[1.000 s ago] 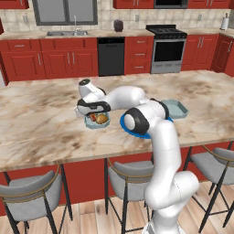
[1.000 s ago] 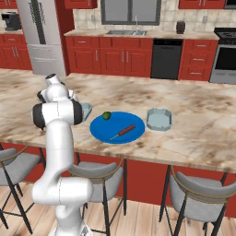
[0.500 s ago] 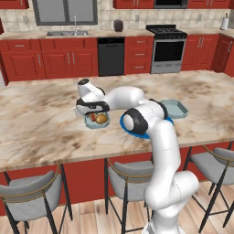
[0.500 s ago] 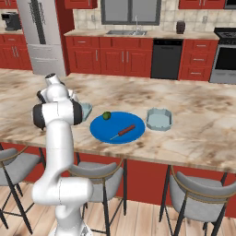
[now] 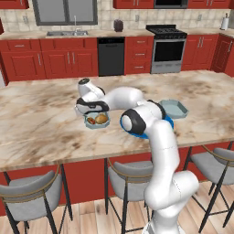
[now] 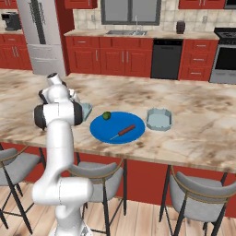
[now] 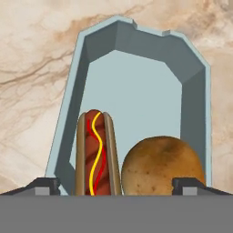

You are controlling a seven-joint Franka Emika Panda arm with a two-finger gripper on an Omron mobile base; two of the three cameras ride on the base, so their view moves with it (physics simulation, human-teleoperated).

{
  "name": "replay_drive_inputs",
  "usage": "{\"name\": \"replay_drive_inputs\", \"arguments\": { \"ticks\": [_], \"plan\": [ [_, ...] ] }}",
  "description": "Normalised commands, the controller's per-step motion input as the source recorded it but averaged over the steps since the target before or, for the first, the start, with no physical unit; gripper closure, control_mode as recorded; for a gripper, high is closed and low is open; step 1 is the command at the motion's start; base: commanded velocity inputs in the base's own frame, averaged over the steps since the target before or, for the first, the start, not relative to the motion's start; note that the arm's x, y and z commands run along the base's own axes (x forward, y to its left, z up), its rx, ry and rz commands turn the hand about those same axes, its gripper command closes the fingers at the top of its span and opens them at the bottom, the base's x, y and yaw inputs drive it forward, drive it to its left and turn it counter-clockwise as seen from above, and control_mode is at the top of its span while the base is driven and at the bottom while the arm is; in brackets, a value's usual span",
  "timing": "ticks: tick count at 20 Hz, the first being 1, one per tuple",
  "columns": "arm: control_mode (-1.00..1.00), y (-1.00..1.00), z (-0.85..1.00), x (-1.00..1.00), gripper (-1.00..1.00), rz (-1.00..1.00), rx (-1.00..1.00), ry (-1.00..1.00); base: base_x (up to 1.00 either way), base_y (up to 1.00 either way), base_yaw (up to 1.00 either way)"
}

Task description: Place one cooked food and one vegetable from the large plate to each tupperware container.

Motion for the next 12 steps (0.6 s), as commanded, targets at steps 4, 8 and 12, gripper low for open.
{"name": "replay_drive_inputs", "arguments": {
  "ticks": [4,8,12],
  "plan": [
    [-1.0,-0.4,0.33,-0.66,-1.0,-0.03,0.05,0.0,0.0,0.0,0.0],
    [-1.0,-1.0,0.11,-0.81,-1.0,-0.25,0.13,0.02,0.0,0.0,0.0],
    [-1.0,-1.0,0.48,-0.46,-1.0,-0.37,0.24,0.1,0.0,0.0,0.0]
  ]
}}
